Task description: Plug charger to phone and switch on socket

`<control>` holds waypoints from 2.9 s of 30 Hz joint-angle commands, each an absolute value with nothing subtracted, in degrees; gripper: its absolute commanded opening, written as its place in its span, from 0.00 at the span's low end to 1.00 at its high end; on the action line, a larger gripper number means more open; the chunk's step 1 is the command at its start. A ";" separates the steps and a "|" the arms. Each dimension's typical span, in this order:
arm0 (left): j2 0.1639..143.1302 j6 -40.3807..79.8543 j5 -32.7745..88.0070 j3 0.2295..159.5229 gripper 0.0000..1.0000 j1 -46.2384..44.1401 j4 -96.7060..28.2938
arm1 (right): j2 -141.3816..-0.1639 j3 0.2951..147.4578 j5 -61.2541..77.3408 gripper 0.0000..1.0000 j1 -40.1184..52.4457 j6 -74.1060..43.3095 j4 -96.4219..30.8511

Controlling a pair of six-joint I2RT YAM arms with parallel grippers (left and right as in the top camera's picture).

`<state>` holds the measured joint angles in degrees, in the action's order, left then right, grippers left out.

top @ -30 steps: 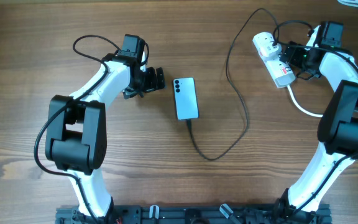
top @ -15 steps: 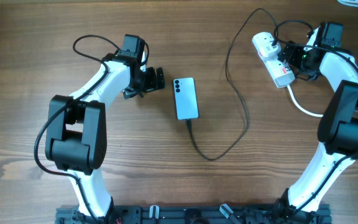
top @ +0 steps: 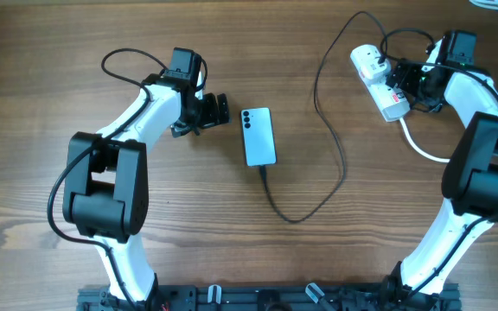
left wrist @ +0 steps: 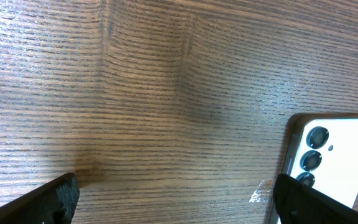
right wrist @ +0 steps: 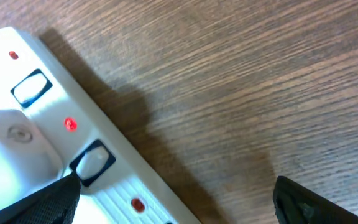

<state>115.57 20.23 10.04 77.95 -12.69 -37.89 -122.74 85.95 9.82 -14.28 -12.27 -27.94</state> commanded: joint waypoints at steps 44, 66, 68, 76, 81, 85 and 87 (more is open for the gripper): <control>115.00 19.88 8.84 77.89 1.00 -12.95 -37.71 | -114.52 85.80 9.45 1.00 -14.11 4.93 -36.64; 107.07 6.02 6.52 75.61 1.00 -17.58 -32.82 | -114.52 85.80 9.45 1.00 -14.11 4.89 -36.62; 105.10 3.31 6.52 71.88 1.00 -19.18 -26.87 | -114.52 85.80 9.45 1.00 -14.11 4.93 -36.64; 92.86 3.44 6.57 46.09 1.00 -19.49 0.86 | -114.52 85.80 9.45 1.00 -14.11 4.91 -36.64; 88.01 3.73 6.57 36.84 1.00 -18.31 8.60 | -114.52 85.80 9.45 1.00 -14.11 4.93 -36.64; 84.55 4.97 7.70 31.88 1.00 -17.08 10.15 | -114.52 85.80 9.45 1.00 -14.11 4.91 -36.64; 83.33 4.95 7.86 30.22 1.00 -16.80 10.22 | -114.52 85.80 9.45 1.00 -14.11 4.93 -36.64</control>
